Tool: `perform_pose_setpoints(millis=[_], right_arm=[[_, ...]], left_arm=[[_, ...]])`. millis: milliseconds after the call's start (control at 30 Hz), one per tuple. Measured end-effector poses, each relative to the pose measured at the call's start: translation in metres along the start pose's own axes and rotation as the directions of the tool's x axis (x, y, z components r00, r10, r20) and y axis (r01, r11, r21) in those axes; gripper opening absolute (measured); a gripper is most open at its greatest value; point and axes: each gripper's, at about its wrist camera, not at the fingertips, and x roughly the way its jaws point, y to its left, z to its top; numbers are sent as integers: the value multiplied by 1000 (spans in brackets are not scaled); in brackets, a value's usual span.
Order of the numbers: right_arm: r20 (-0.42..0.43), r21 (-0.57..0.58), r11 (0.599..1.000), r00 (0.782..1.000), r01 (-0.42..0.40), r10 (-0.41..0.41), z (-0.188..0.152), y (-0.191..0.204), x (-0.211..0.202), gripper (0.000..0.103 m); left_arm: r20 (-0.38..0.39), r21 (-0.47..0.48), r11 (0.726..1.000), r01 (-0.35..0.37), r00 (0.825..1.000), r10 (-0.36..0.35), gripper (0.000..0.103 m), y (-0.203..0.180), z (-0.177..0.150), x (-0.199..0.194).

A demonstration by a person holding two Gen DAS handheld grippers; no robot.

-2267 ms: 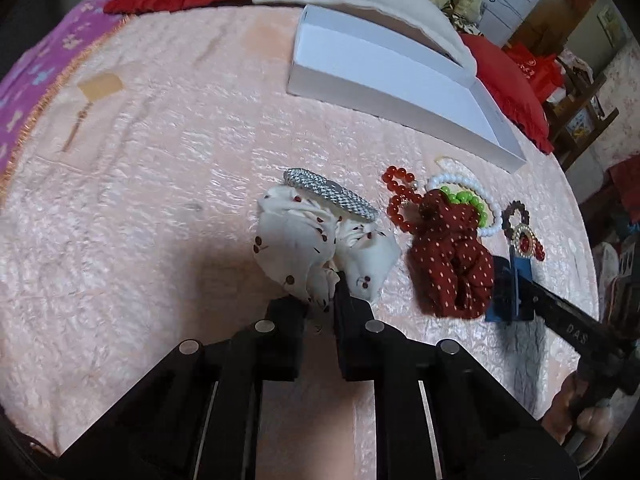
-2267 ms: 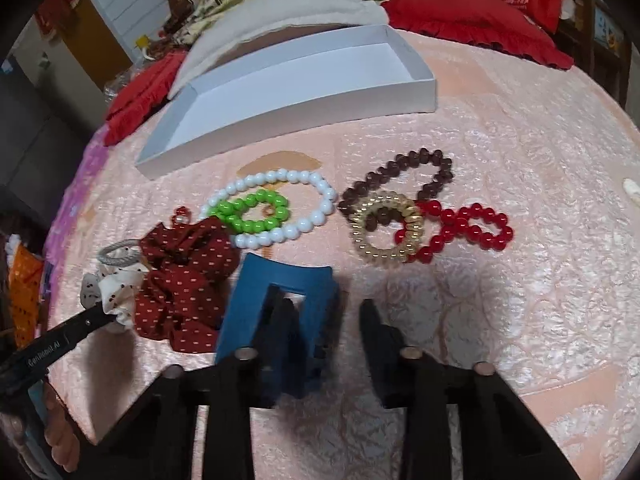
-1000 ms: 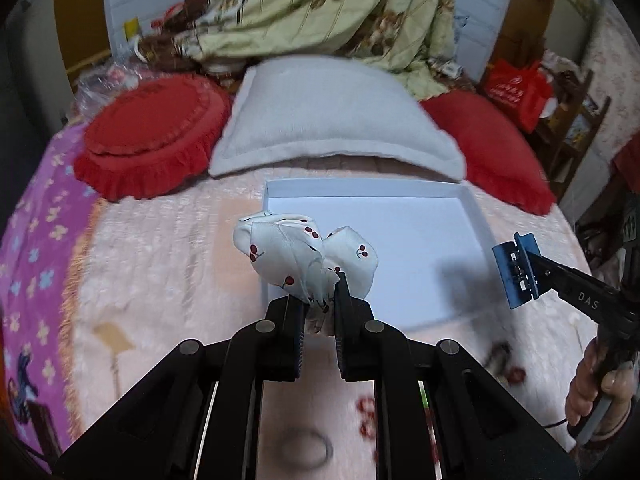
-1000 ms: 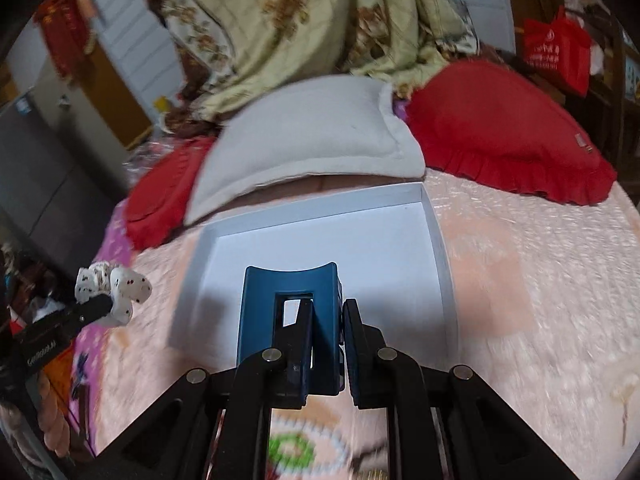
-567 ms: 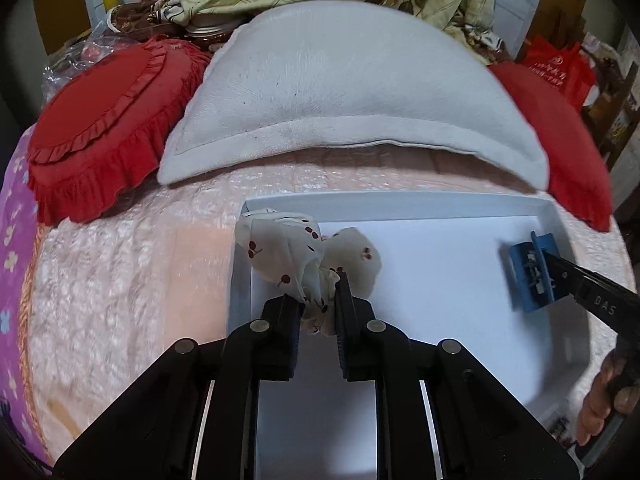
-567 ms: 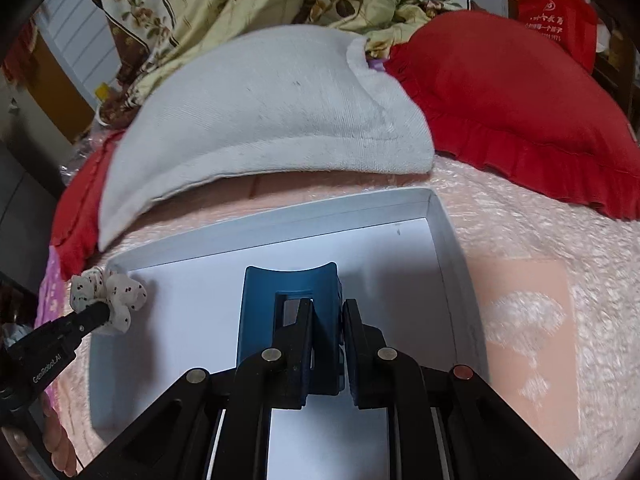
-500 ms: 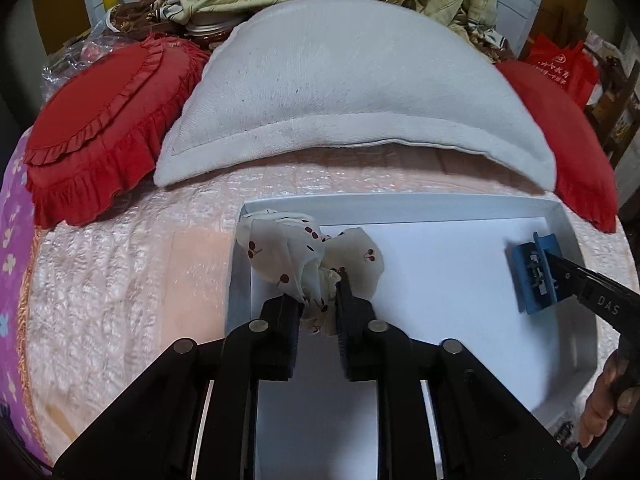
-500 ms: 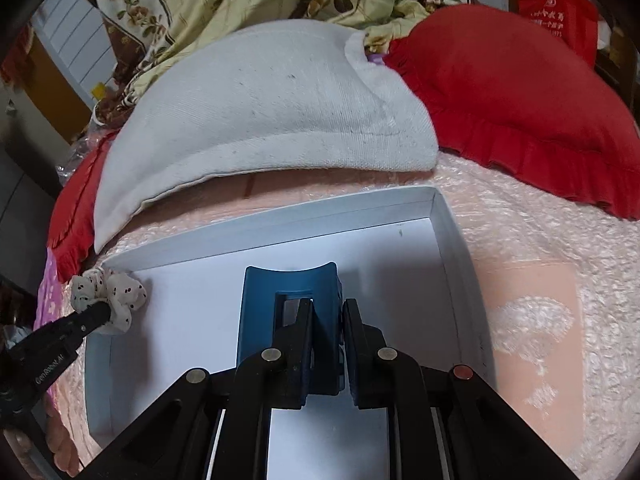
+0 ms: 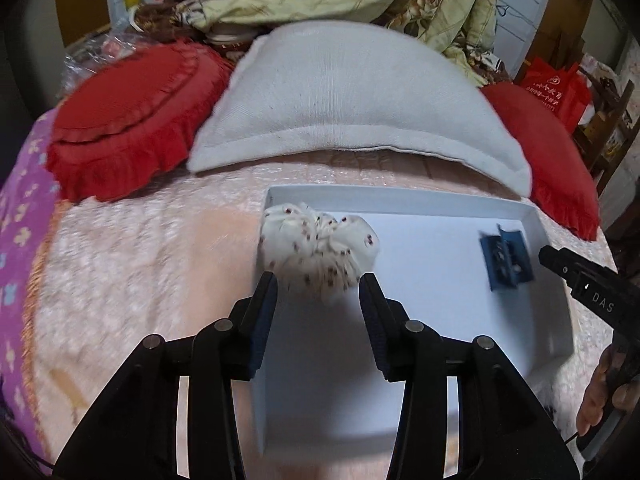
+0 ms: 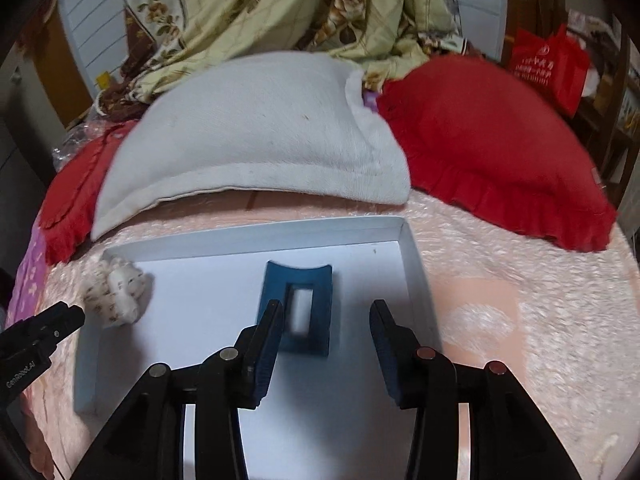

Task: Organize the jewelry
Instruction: 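Grasp the red polka-dot scrunchie with the left tool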

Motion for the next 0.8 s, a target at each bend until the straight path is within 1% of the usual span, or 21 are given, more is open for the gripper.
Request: perform_pose_setpoints(millis=[133, 200, 267, 300, 367, 400, 433, 500, 533, 633, 700, 800], right_arm=[[11, 17, 999, 999, -44, 44, -19, -1, -39, 43], [12, 22, 998, 998, -65, 65, -36, -5, -59, 43], [3, 20, 996, 996, -92, 92, -58, -12, -78, 43], [-4, 17, 994, 994, -106, 106, -70, -14, -85, 43], [-29, 21, 990, 990, -141, 142, -98, -21, -95, 44], [-41, 25, 987, 986, -159, 160, -111, -24, -97, 44], [-60, 36, 982, 980, -186, 188, -131, -29, -99, 44], [-78, 53, 975, 972, -216, 220, -155, -38, -100, 44], [-84, 61, 972, 969, -229, 234, -173, -44, -101, 44], [-87, 80, 968, 966, -238, 244, -206, -56, -102, 44], [-82, 84, 970, 968, -229, 236, -222, -64, -104, 44], [-61, 73, 976, 976, -203, 208, -237, -71, -109, 44]], left_arm=[[25, 2, 1000, -6, 1000, 5, 42, -1, -27, -47], [34, 12, 1000, -21, 999, 21, 42, -2, -47, -72], [30, 23, 1000, -15, 999, 14, 43, -3, -66, -88], [24, 27, 1000, -9, 1000, 9, 46, -4, -78, -96], [6, 33, 999, 14, 1000, -14, 49, -8, -107, -105], [-5, 34, 999, 31, 1000, -31, 49, -11, -120, -107], [-22, 35, 998, 52, 998, -51, 49, -15, -137, -108], [-53, 28, 996, 90, 995, -89, 49, -20, -162, -105], [-74, 18, 993, 120, 990, -119, 49, -24, -178, -101], [-134, -13, 986, 167, 977, -167, 49, -31, -208, -86], [-155, -28, 983, 182, 971, -184, 49, -35, -220, -79], [-152, -18, 980, 196, 969, -197, 49, -44, -225, -77]])
